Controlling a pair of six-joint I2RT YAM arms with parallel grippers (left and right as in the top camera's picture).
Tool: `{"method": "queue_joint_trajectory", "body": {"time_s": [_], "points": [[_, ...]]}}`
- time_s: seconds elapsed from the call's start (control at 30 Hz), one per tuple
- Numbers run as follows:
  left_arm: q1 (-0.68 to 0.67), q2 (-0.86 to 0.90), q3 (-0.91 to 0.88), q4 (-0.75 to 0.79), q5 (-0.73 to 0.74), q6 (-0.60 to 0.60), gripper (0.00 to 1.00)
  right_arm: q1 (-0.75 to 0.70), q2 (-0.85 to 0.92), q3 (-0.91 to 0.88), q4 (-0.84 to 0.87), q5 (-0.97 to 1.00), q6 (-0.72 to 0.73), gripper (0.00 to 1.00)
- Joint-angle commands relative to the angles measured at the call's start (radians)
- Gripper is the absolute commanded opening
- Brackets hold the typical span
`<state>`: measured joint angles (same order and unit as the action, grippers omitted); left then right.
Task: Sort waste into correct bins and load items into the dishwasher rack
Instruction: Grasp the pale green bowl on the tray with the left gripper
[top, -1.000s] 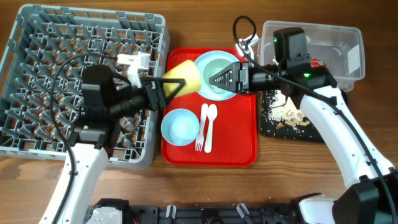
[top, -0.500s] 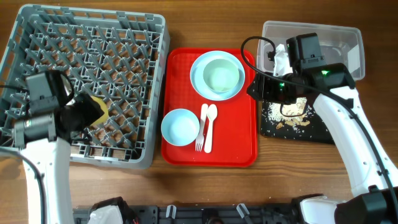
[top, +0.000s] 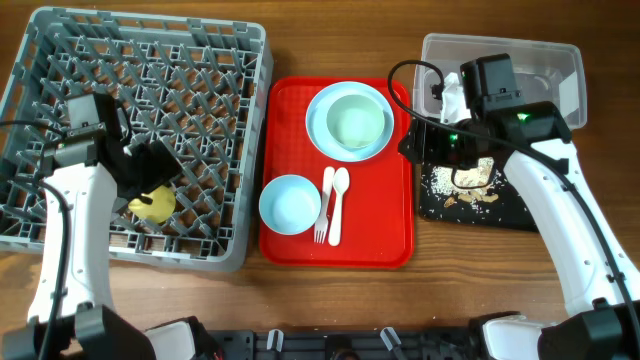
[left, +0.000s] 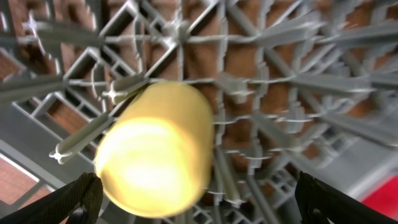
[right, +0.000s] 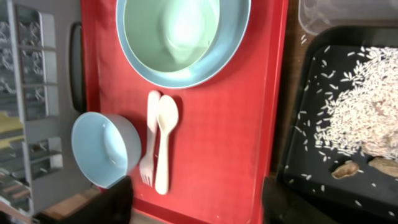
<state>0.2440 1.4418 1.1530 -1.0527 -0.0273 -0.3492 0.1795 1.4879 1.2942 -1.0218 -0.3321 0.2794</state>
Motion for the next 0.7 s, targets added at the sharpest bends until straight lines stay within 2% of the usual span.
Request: {"method": "queue_joint_trajectory", "body": {"time_s": [0.0, 0.13, 0.23, 0.4, 0.5, 0.57, 0.6, 0.67], "points": [[-0.141, -0.152, 0.080, 0.064, 0.106, 0.003, 1.00, -0.003, -0.016, 0.020, -0.034, 0.082, -0.013, 0.73], [-0.419, -0.137, 0.077, 0.095, 0.105, 0.002, 1.00, -0.004, -0.016, 0.020, -0.147, 0.427, 0.174, 0.90], [-0.636, -0.047, 0.077, 0.130, 0.105, 0.002, 1.00, -0.018, -0.016, 0.020, -0.148, 0.441, 0.168, 0.99], [-0.867, 0.195, 0.076, 0.206, 0.103, 0.002, 0.99, -0.027, -0.016, 0.020, -0.144, 0.426, 0.165, 1.00], [-0.925, 0.322, 0.076, 0.208, 0.078, 0.003, 0.94, -0.027, -0.016, 0.020, -0.143, 0.426, 0.165, 1.00], [-0.943, 0.404, 0.076, 0.208, 0.075, 0.002, 0.82, -0.027, -0.016, 0.020, -0.142, 0.425, 0.165, 1.00], [-0.947, 0.438, 0.076, 0.208, 0.076, 0.002, 0.61, -0.027, -0.016, 0.020, -0.142, 0.426, 0.165, 1.00], [-0.947, 0.454, 0.076, 0.209, 0.075, 0.002, 0.14, -0.027, -0.016, 0.020, -0.142, 0.426, 0.165, 1.00]]}}
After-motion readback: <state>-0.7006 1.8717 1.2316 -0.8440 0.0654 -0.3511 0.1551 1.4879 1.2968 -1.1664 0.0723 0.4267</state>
